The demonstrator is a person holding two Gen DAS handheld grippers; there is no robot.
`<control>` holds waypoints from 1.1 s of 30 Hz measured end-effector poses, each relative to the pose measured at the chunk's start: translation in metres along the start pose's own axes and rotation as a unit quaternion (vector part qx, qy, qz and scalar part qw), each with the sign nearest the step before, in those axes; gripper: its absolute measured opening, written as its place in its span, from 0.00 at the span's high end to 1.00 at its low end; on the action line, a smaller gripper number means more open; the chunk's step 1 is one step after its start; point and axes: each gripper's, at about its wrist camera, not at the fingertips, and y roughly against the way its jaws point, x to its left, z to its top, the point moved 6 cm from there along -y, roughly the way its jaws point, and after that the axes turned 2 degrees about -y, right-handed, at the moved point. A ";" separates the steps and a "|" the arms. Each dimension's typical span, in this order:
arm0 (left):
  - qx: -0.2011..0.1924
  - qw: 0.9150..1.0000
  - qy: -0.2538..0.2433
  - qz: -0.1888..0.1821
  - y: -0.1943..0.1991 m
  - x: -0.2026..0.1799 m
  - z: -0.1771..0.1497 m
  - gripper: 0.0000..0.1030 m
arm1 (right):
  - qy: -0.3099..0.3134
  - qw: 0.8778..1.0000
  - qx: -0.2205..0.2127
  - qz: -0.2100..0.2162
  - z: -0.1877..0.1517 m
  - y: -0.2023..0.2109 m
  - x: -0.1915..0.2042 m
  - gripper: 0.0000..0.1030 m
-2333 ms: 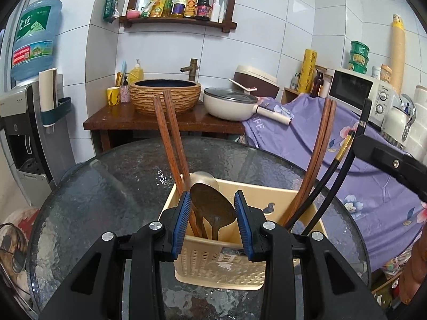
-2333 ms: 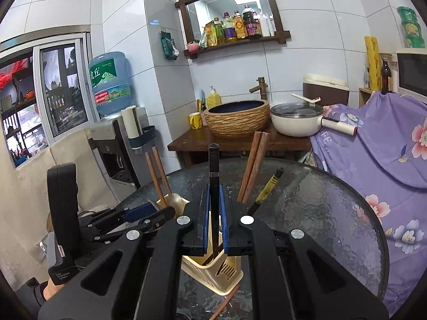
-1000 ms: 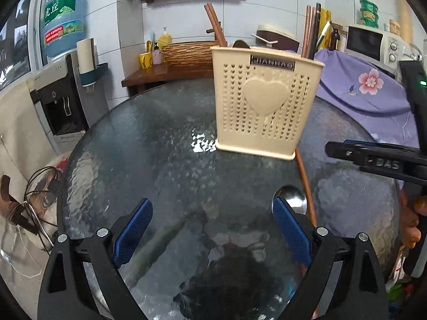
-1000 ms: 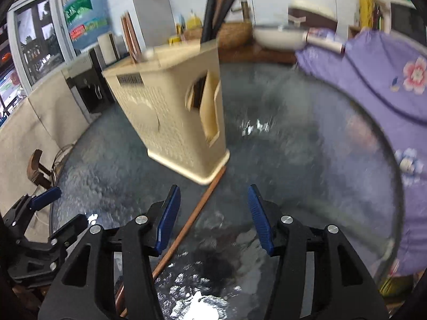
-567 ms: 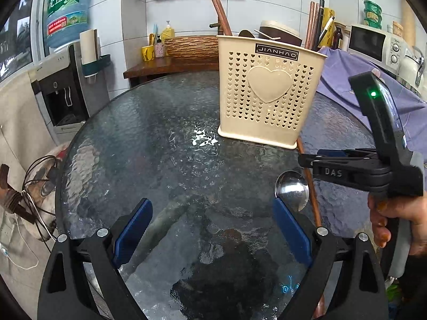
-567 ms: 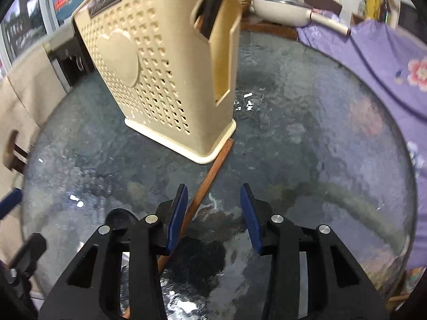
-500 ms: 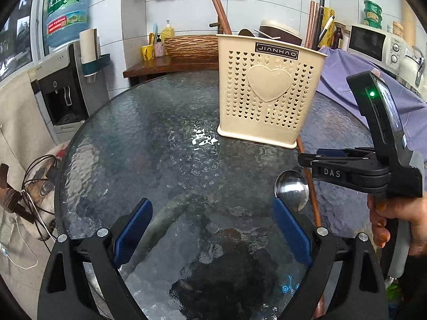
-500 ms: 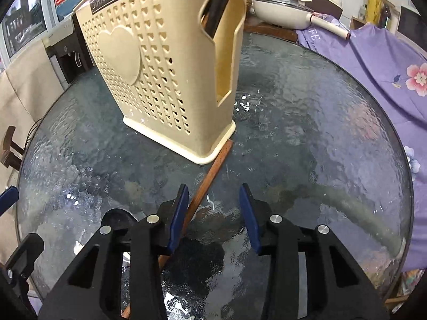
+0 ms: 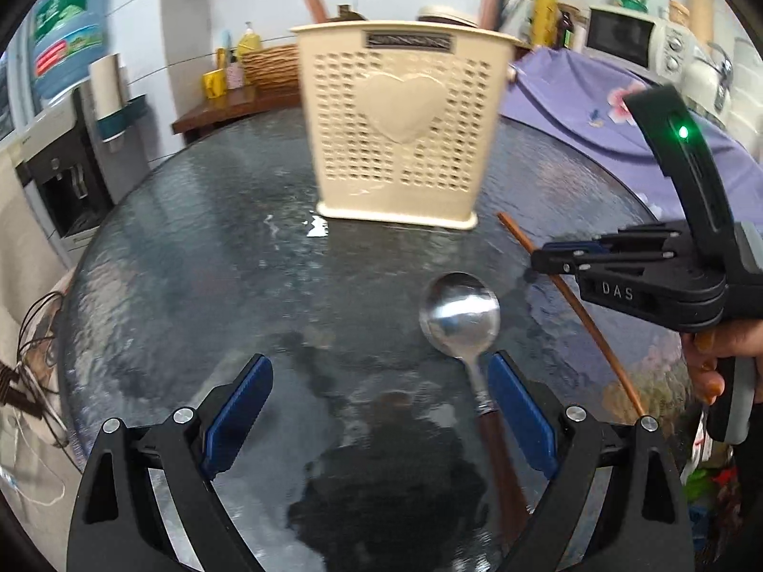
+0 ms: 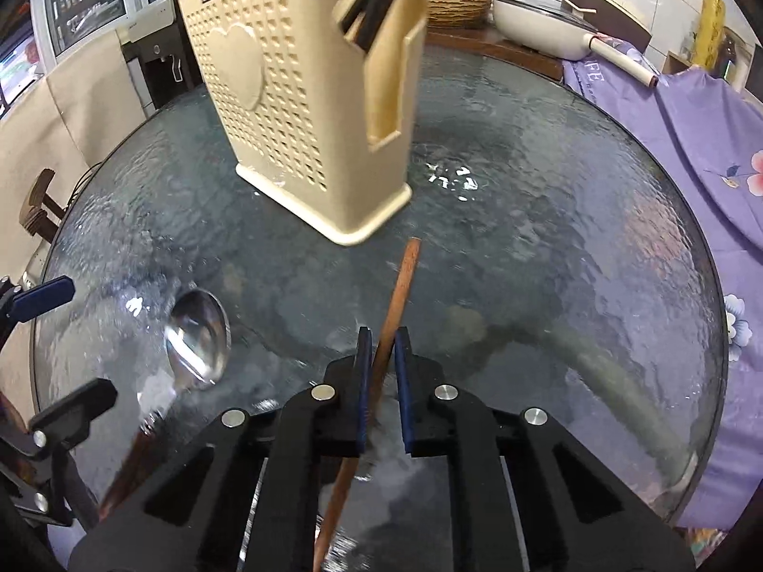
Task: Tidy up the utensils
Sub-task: 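Grasp the brown-handled spoon with the left tool while the right tool grasps the brown chopstick, then carry the spoon with the left tool while the right tool carries the chopstick above the holder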
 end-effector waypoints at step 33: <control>0.042 0.999 -0.020 0.016 -0.044 -0.048 0.026 0.55 | -0.032 0.999 0.019 -0.018 0.013 -0.006 -0.011 0.90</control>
